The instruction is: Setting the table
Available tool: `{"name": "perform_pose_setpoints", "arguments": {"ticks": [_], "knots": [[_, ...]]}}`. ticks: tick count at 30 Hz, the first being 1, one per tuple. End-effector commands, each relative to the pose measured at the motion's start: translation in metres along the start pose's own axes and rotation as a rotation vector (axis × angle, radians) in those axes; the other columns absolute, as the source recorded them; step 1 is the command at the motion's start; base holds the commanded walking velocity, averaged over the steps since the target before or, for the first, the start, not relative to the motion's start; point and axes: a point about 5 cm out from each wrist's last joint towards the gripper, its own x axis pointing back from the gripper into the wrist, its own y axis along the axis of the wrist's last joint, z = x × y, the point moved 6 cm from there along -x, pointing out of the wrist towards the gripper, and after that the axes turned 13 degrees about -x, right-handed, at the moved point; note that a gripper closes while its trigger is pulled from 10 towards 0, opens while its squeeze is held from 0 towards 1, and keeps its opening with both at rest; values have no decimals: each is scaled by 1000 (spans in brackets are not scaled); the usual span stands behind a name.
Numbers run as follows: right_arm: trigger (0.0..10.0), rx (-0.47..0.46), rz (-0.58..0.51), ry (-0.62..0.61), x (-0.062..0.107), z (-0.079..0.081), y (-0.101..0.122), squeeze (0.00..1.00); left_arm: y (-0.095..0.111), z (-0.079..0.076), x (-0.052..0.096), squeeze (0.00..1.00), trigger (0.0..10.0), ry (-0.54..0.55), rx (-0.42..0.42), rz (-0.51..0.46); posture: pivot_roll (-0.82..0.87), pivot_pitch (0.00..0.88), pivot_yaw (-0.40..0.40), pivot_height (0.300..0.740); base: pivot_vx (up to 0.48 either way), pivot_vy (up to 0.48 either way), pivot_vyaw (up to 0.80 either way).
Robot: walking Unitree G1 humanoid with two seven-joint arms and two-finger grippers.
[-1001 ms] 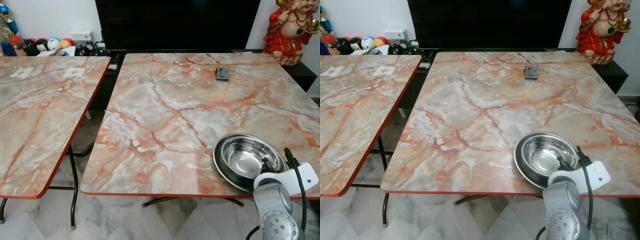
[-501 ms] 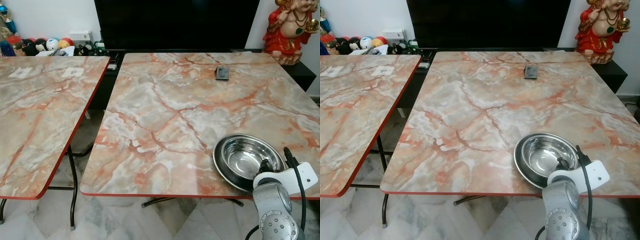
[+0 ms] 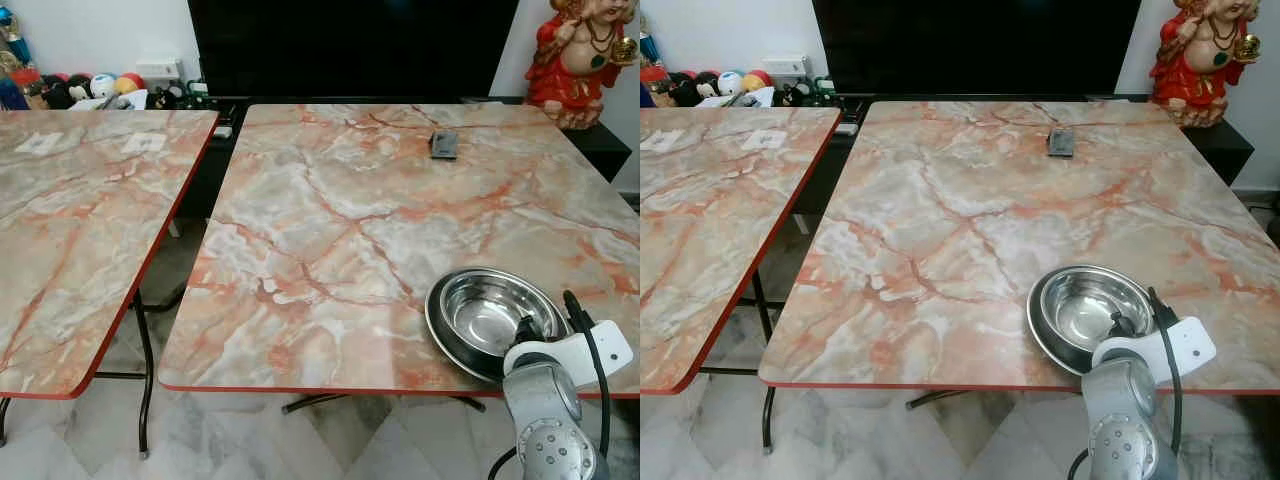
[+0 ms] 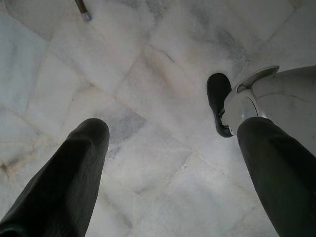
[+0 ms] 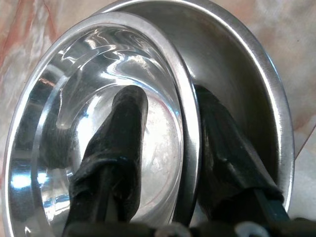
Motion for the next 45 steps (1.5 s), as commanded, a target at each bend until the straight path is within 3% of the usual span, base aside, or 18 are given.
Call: {"name": "perform_pose_setpoints", "arguments": {"ticks": [1,5,6,7,8,11,12,13,14,36,45], "knots": [[10000,-36,87,-16,14,-3,-31,0,-7,-1,1,0,10000,-9,-2,22,-40,106,-2,740,0,0,0],[10000,-38,84,-14,15,-3,-30,0,-7,-2,1,0,10000,-11,-3,22,-45,106,-2,740,0,0,0],[10000,-39,83,-13,15,-2,-29,380,-7,-2,1,0,10000,-11,-3,22,-45,106,-2,740,0,0,0],[10000,-40,83,-12,15,-2,-29,380,-7,-2,1,0,10000,-12,-3,22,-45,106,-2,740,0,0,0],[10000,-40,83,-12,15,-2,-29,604,-7,-2,1,0,10000,-12,-3,22,-46,106,-3,740,0,0,0],[10000,-38,90,-6,15,0,-30,522,-6,-2,1,0,10000,-12,-3,21,-46,106,-3,740,0,0,0],[10000,-34,90,-2,15,1,-30,173,-6,-2,1,0,10000,-12,-2,20,-44,106,-4,740,0,0,0],[10000,-33,89,-1,15,2,-30,173,-6,-2,1,0,10000,-12,-2,20,-44,106,-4,740,0,0,0],[10000,-32,88,0,15,2,-30,0,-6,-2,1,0,10000,-13,-2,19,-44,106,-4,740,0,0,0],[10000,-31,27,-45,26,-2,-10,0,-4,-4,1,0,10000,-30,-8,16,-59,102,3,740,0,0,0],[10000,17,-51,-51,33,4,15,0,-3,-4,0,0,10000,-34,-13,16,-67,105,4,740,0,0,0]]}}
